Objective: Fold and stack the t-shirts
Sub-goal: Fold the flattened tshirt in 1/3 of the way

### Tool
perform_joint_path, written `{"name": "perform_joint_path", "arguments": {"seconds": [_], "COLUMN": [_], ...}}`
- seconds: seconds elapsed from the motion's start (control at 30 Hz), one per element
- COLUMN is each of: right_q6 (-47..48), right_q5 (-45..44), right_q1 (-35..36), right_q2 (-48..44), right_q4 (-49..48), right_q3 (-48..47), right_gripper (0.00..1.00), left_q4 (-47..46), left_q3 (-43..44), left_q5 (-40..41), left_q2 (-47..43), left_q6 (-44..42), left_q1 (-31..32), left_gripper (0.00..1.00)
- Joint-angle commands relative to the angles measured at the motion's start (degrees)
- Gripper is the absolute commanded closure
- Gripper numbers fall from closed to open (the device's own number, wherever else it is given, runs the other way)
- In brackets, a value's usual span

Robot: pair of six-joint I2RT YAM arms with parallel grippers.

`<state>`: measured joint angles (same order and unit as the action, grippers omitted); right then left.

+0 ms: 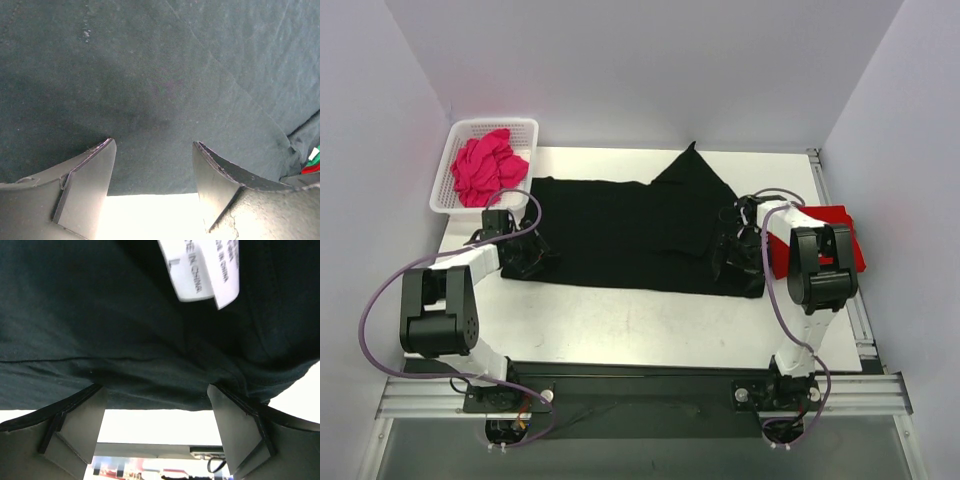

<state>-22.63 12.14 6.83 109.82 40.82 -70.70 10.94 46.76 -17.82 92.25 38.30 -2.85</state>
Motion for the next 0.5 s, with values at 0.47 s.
{"name": "perform_joint_path", "arguments": {"seconds": [0.47], "right_q6": [-3.91], "right_q5": [2.45], "right_q1": [1.08], "right_q2": [-12.43], "right_q4": [8.13], "right_q3": [15.15], "right_gripper": [0.13], "left_q4": [20.52], "left_q3": [-11.33], "left_q5": [12.2], "left_q2": [-15.77], "left_q6": [-1.13], "left_q1": [-3.83], "left_gripper": [0.24]}}
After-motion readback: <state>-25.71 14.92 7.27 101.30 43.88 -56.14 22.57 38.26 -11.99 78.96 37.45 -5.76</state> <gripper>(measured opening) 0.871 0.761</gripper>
